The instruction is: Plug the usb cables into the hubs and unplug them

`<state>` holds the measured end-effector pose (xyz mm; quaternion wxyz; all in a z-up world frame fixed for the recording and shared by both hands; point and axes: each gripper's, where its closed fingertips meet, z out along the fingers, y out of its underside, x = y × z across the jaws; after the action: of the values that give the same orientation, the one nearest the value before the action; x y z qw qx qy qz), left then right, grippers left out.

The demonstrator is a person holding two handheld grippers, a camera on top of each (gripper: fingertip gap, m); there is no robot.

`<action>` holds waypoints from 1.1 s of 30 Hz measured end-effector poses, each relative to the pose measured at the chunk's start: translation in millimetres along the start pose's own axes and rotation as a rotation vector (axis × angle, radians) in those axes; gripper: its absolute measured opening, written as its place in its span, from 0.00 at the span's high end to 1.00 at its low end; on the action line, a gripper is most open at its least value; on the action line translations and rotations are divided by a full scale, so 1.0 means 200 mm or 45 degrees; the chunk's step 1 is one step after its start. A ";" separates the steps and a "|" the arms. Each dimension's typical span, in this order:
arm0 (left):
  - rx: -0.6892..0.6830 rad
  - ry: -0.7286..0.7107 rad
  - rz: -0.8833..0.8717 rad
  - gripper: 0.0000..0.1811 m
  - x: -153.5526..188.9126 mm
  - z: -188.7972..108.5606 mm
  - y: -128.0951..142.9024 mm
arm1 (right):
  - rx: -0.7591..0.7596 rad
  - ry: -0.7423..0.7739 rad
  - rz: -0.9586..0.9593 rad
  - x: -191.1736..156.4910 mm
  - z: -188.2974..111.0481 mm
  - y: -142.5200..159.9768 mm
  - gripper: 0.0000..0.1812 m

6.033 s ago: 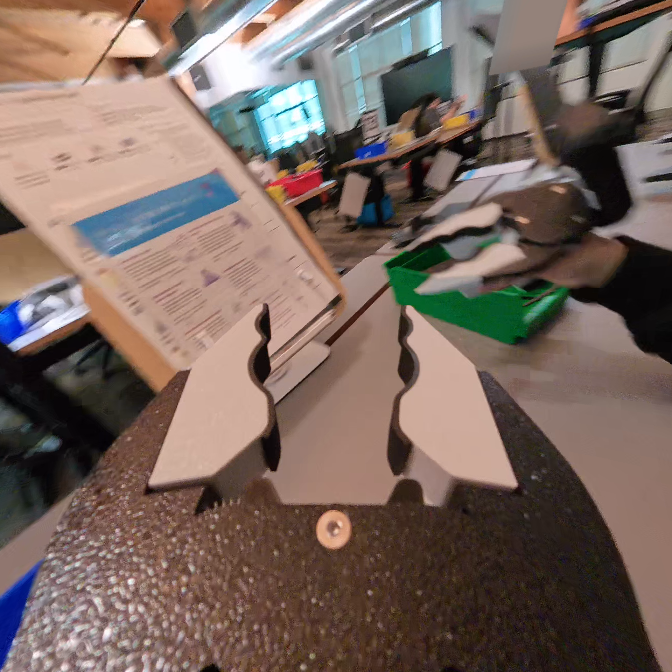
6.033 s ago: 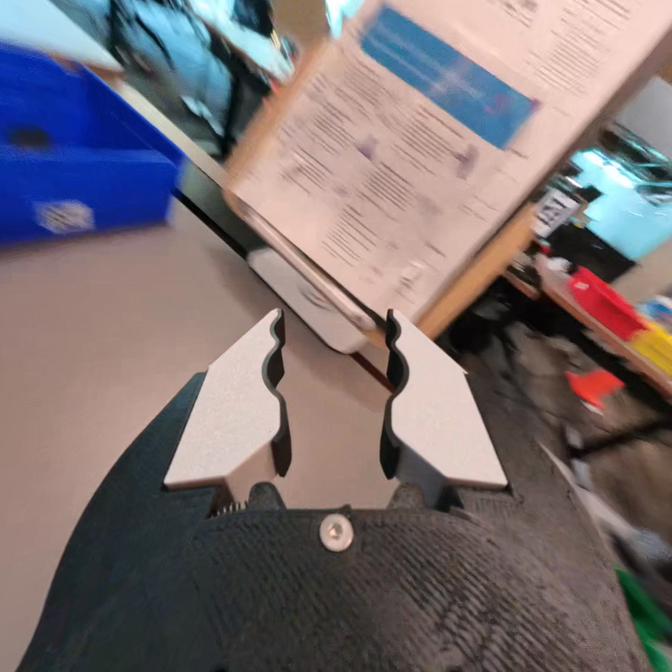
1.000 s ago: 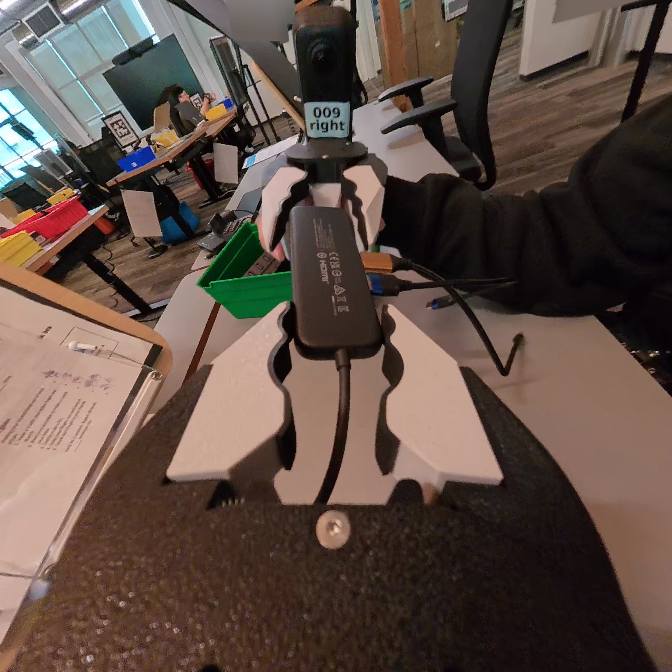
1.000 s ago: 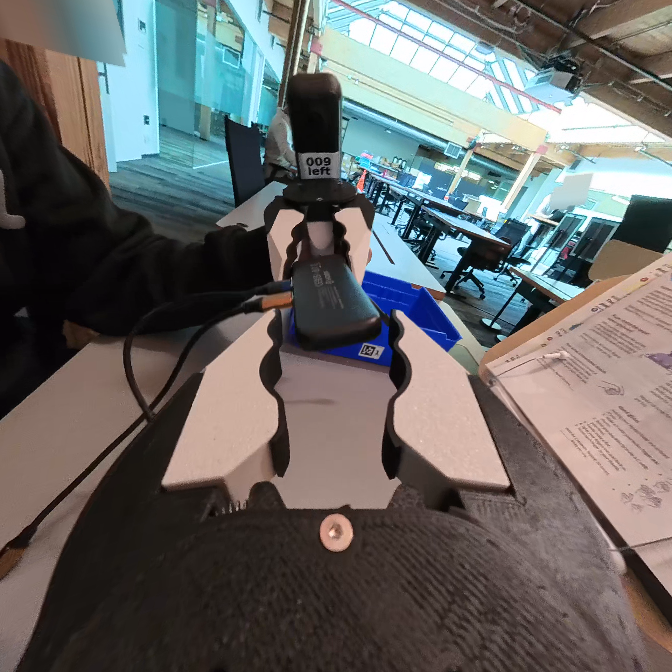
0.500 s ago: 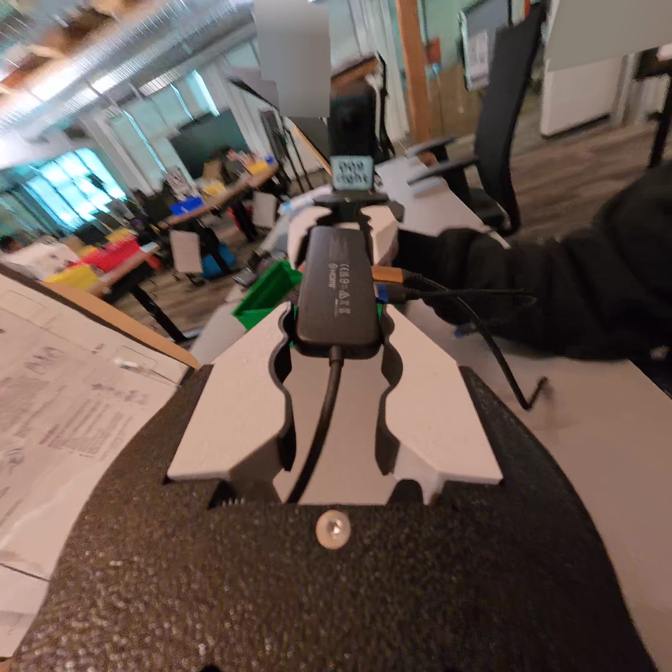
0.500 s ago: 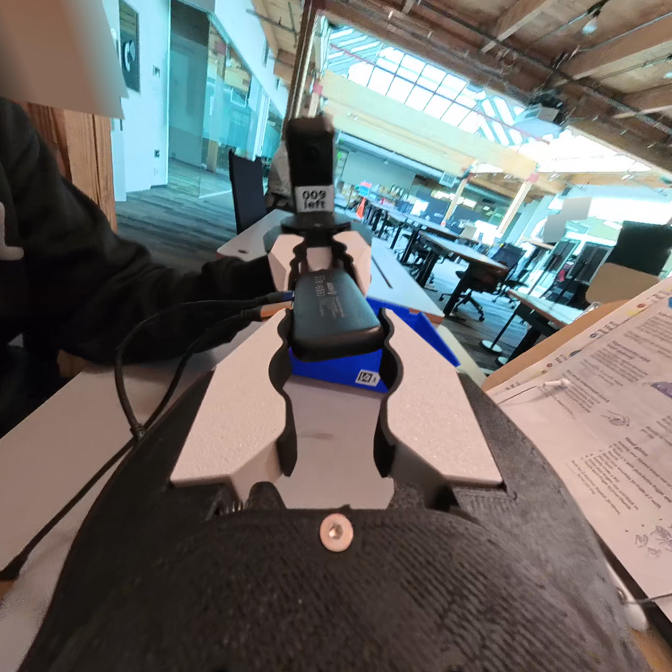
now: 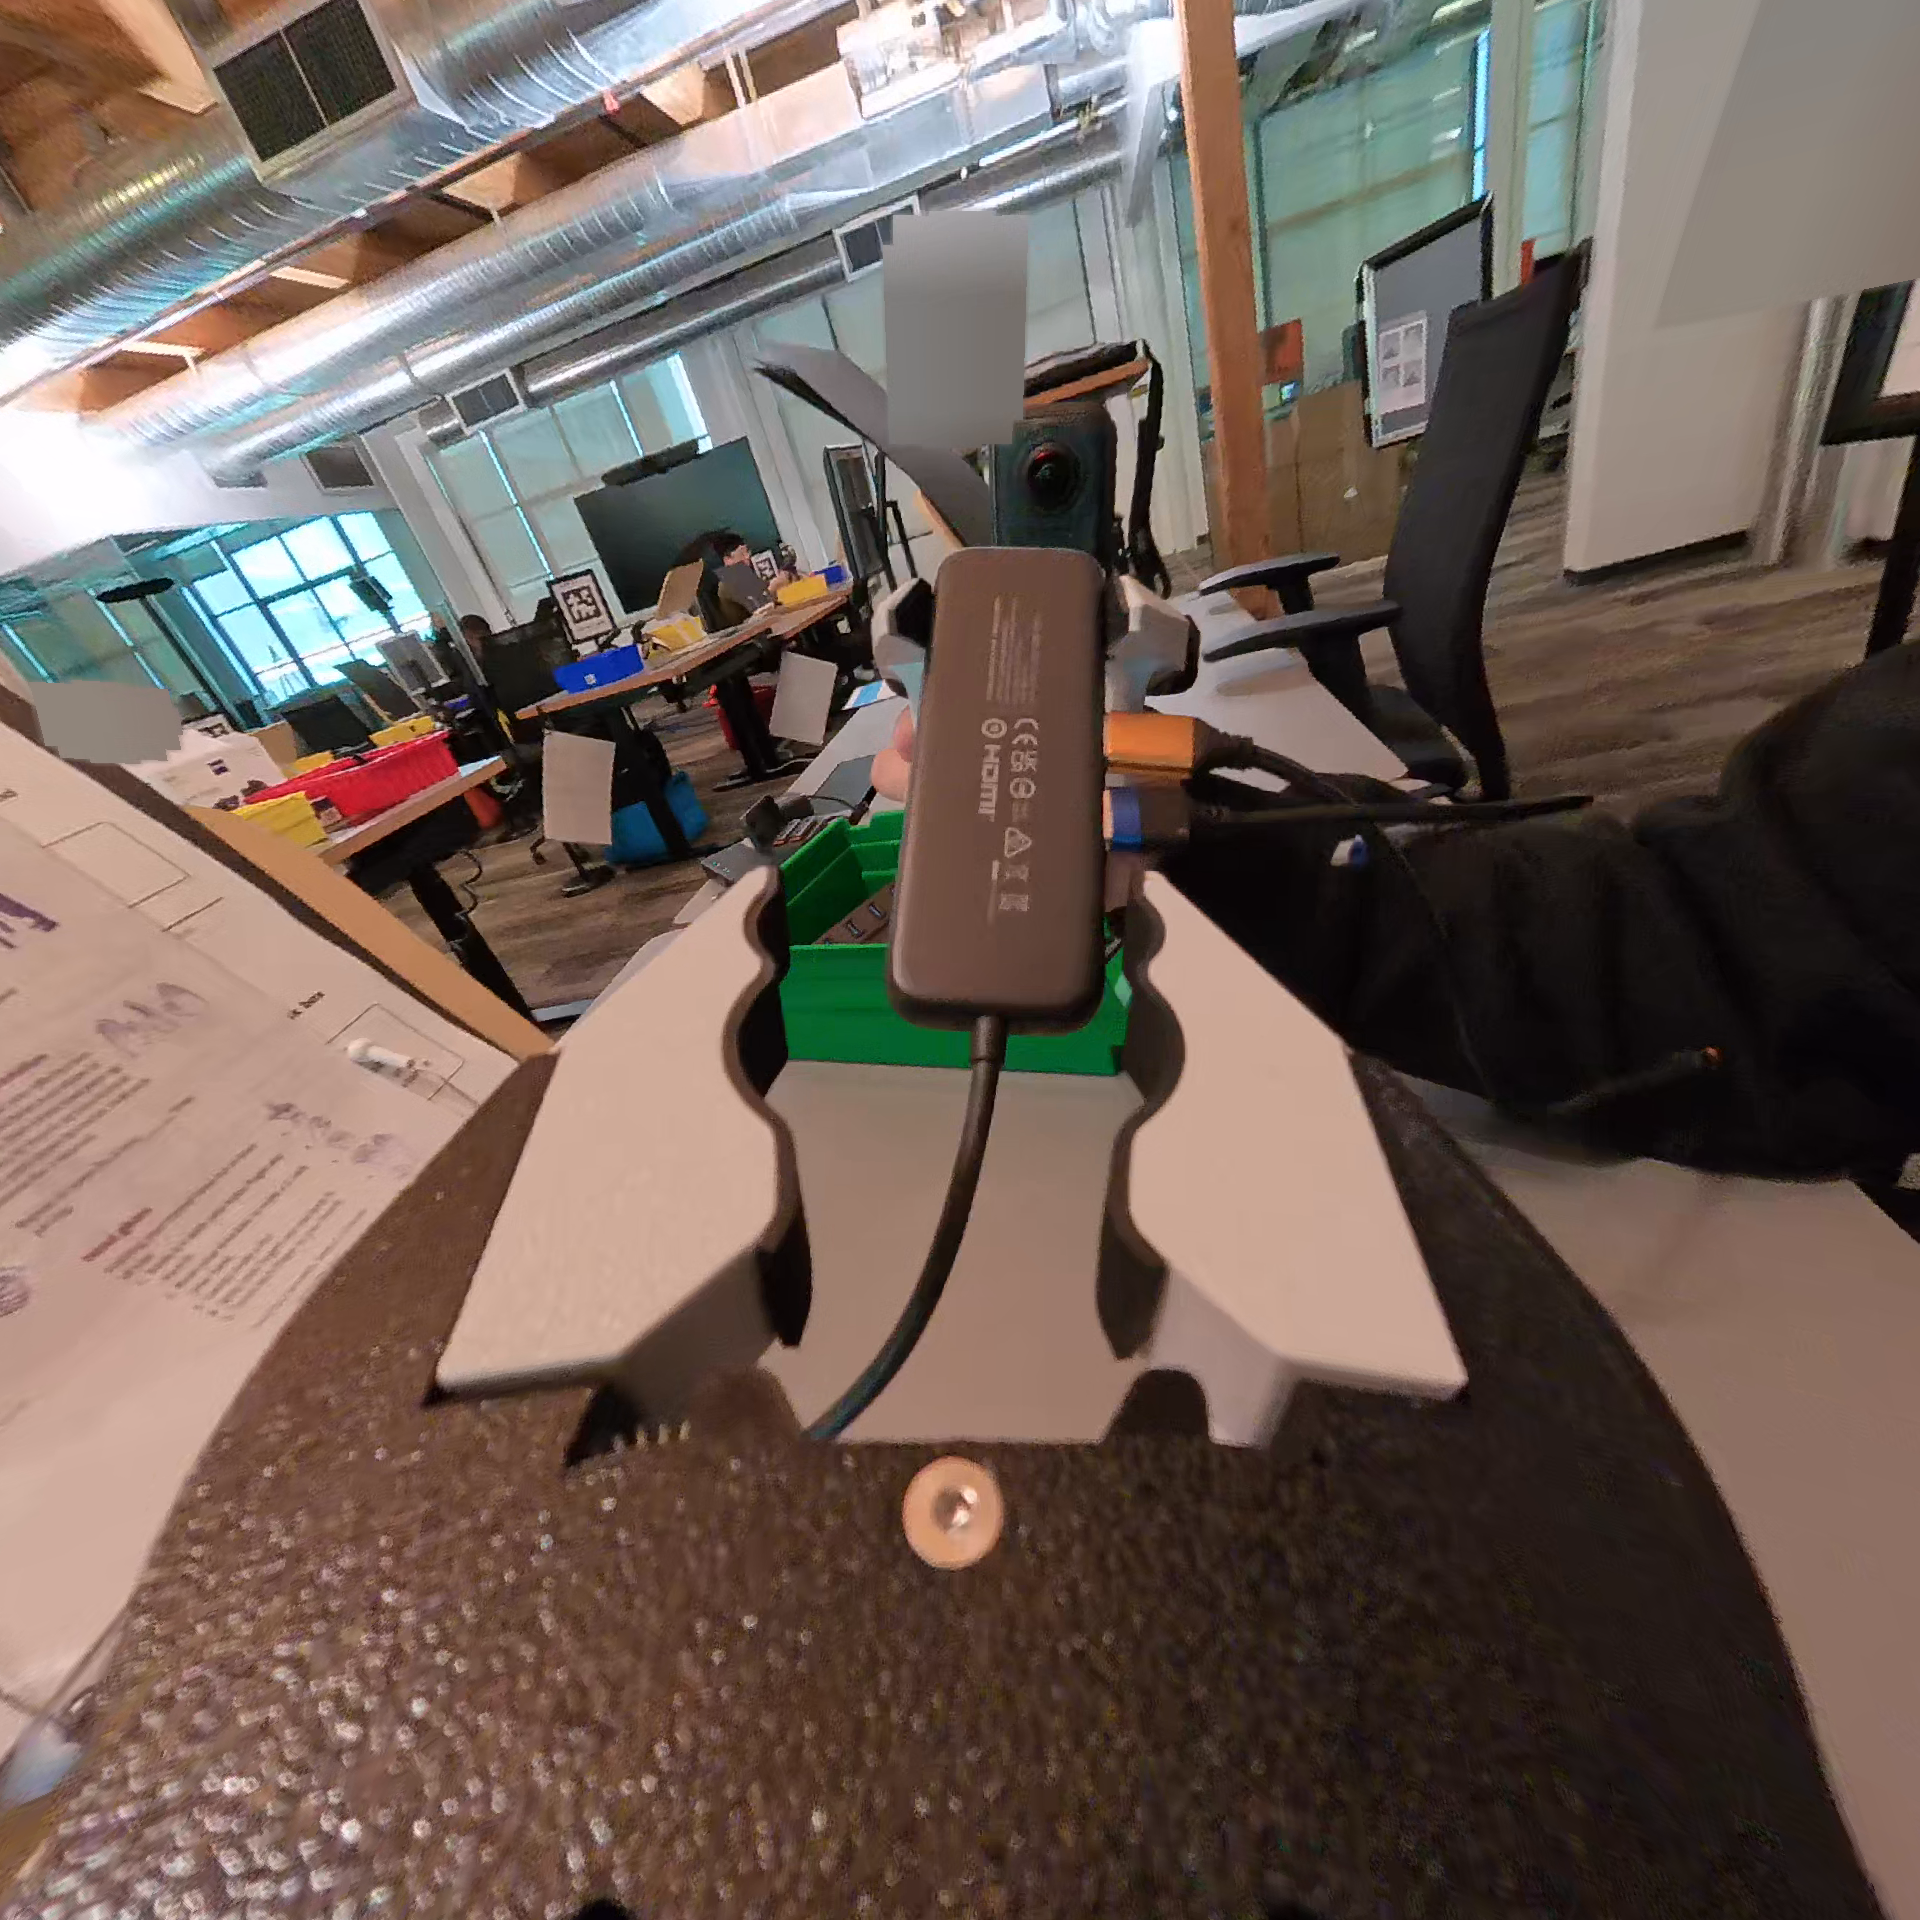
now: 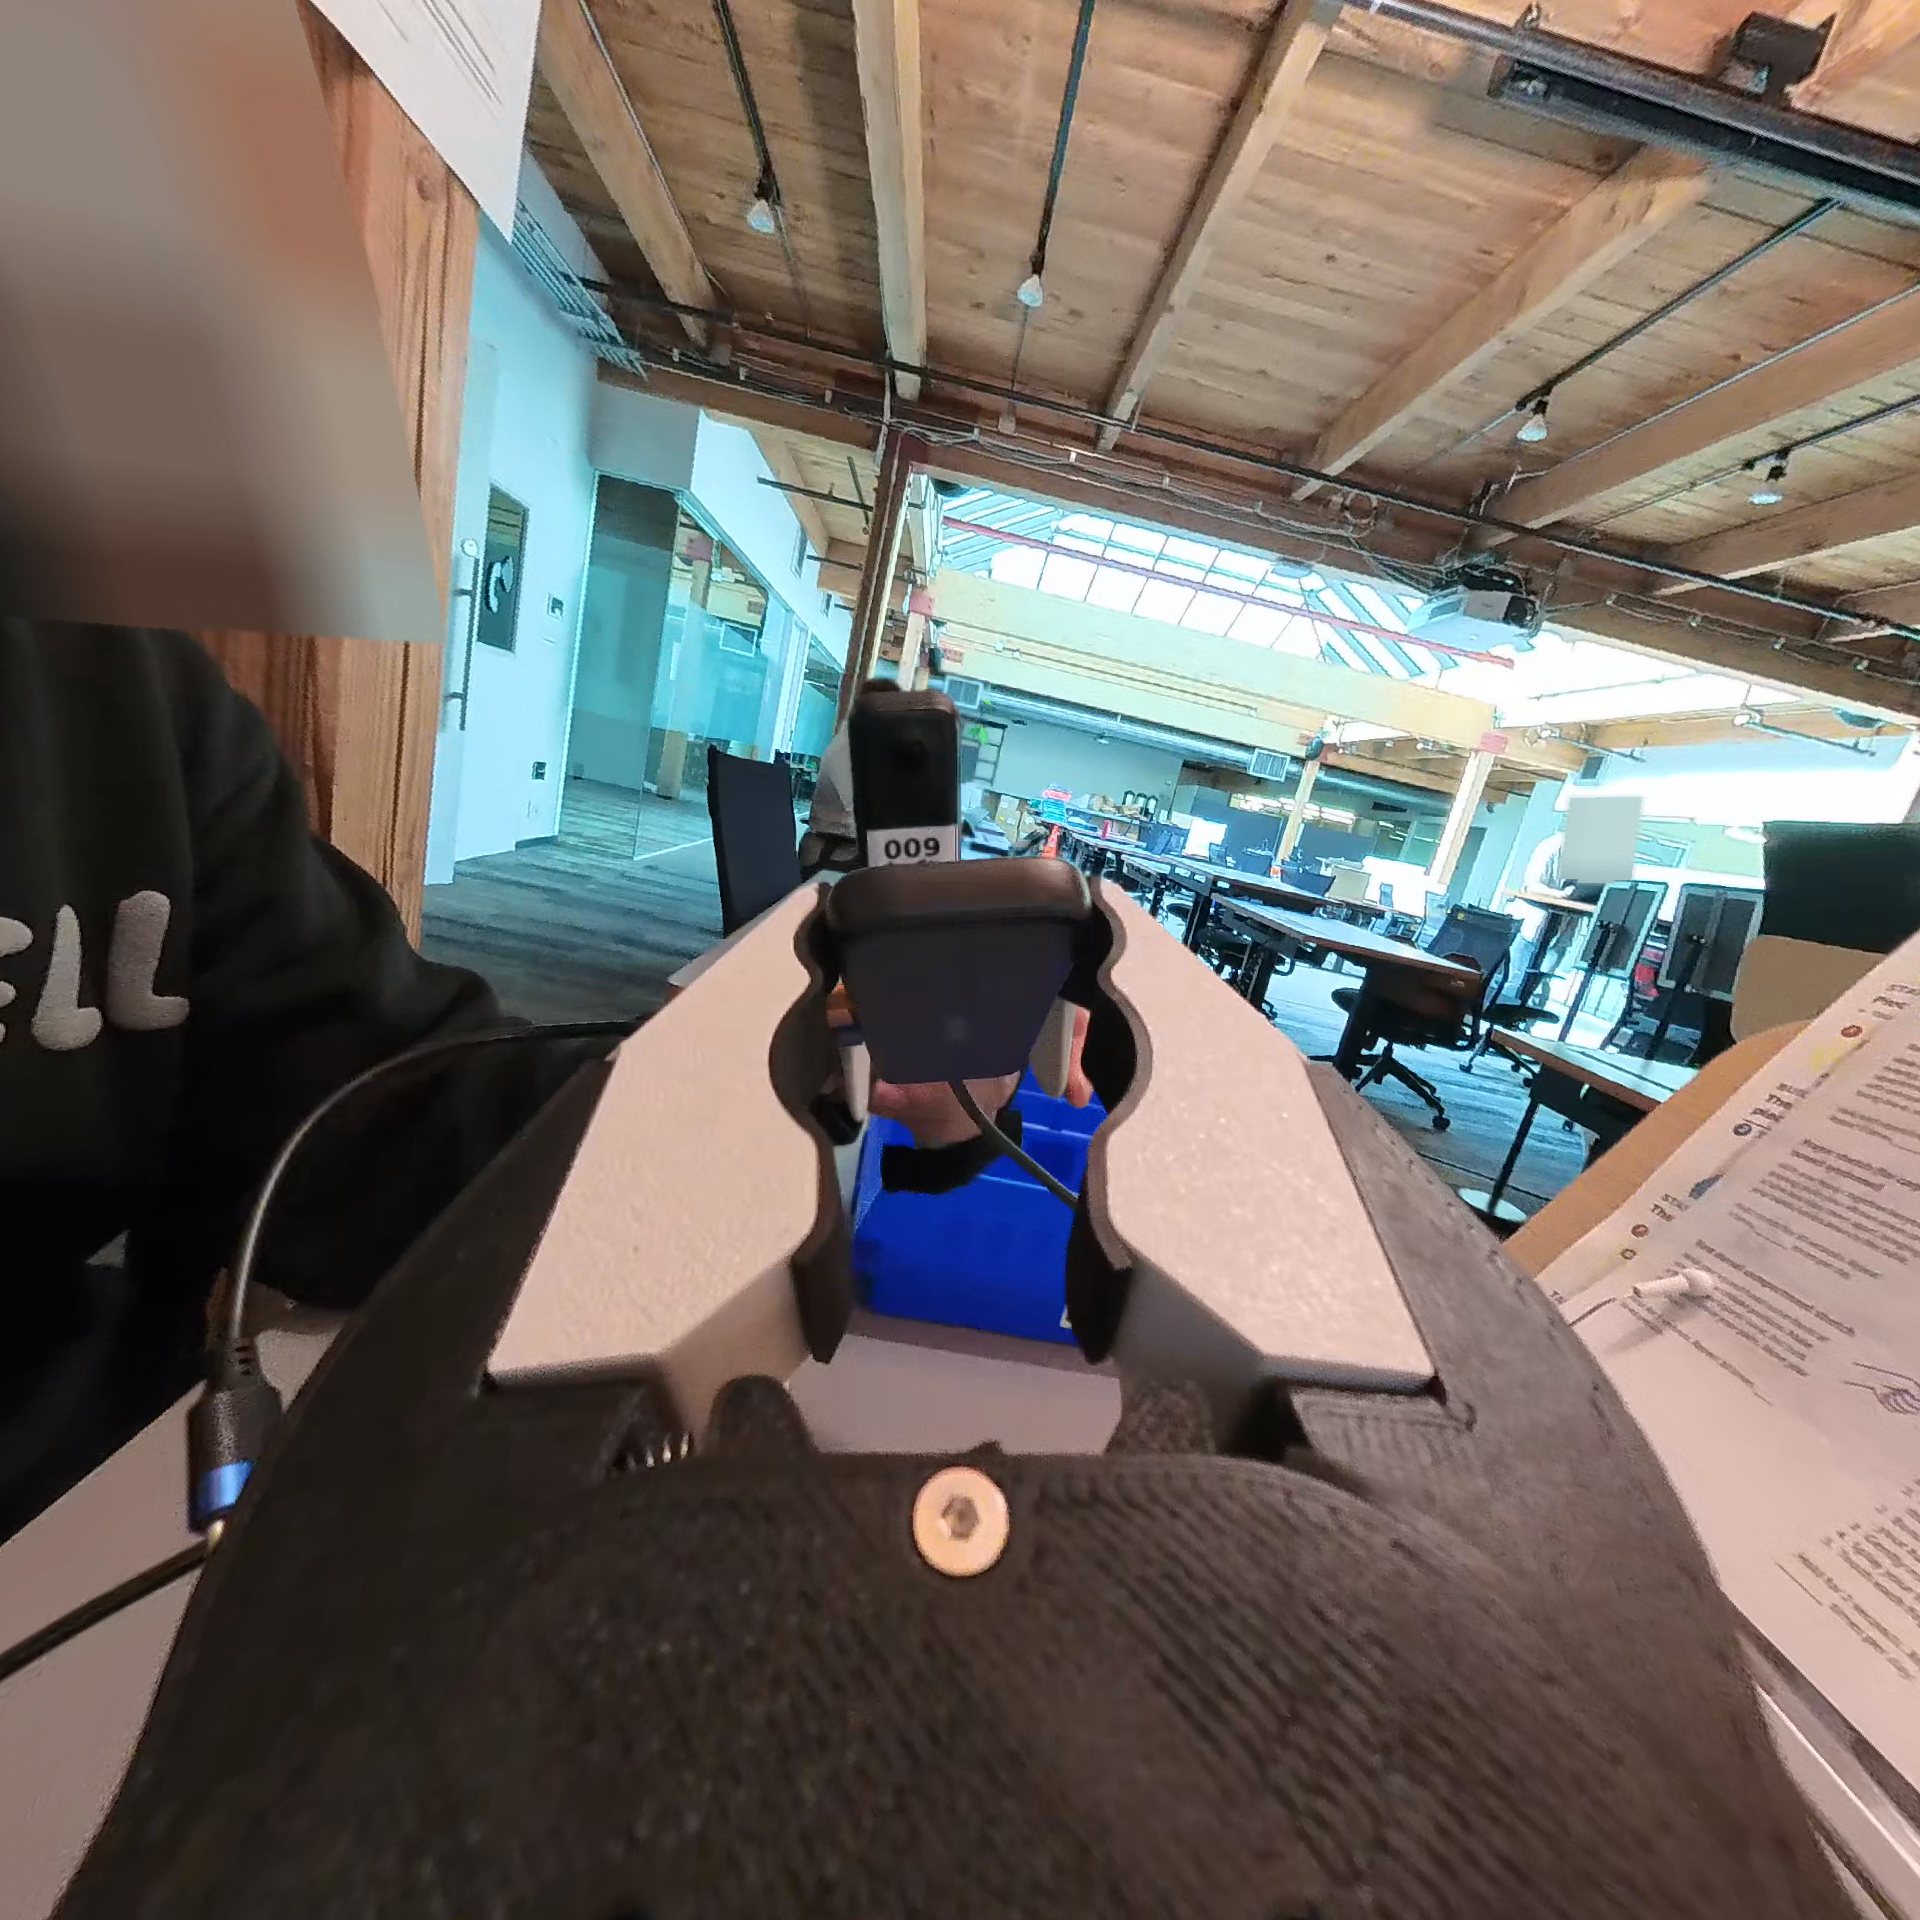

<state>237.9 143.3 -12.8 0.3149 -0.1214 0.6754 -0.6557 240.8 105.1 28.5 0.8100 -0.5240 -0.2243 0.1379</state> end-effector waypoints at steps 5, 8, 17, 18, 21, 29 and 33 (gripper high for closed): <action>0.014 0.075 -0.043 0.66 0.04 0.06 0.04 | 0.030 -0.002 -0.016 -0.01 0.02 -0.03 0.75; 0.077 0.118 -0.100 0.71 0.07 0.10 0.03 | 0.066 0.000 -0.009 -0.01 0.01 -0.04 0.75; 0.261 0.034 -0.096 0.75 0.01 0.09 -0.07 | 0.137 0.020 0.060 0.04 -0.03 -0.04 0.75; 0.246 0.007 -0.068 0.75 0.00 0.09 -0.07 | 0.143 0.028 0.078 0.05 -0.03 -0.04 0.75; 0.201 -0.077 0.003 0.75 -0.02 0.10 -0.07 | 0.164 0.062 0.126 0.09 -0.05 -0.04 0.75; 0.027 -0.512 -0.071 0.75 -0.27 0.03 -0.03 | -0.064 0.519 -0.044 0.30 -0.19 -0.03 0.74; -0.127 -0.863 -0.104 0.75 -0.43 -0.08 0.03 | -0.220 0.657 -0.137 0.29 -0.17 -0.08 0.78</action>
<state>296.0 205.3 3.9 0.4887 -0.3744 0.5581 -0.5564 308.4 98.5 44.5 0.7988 -0.5963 -0.0490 -0.0629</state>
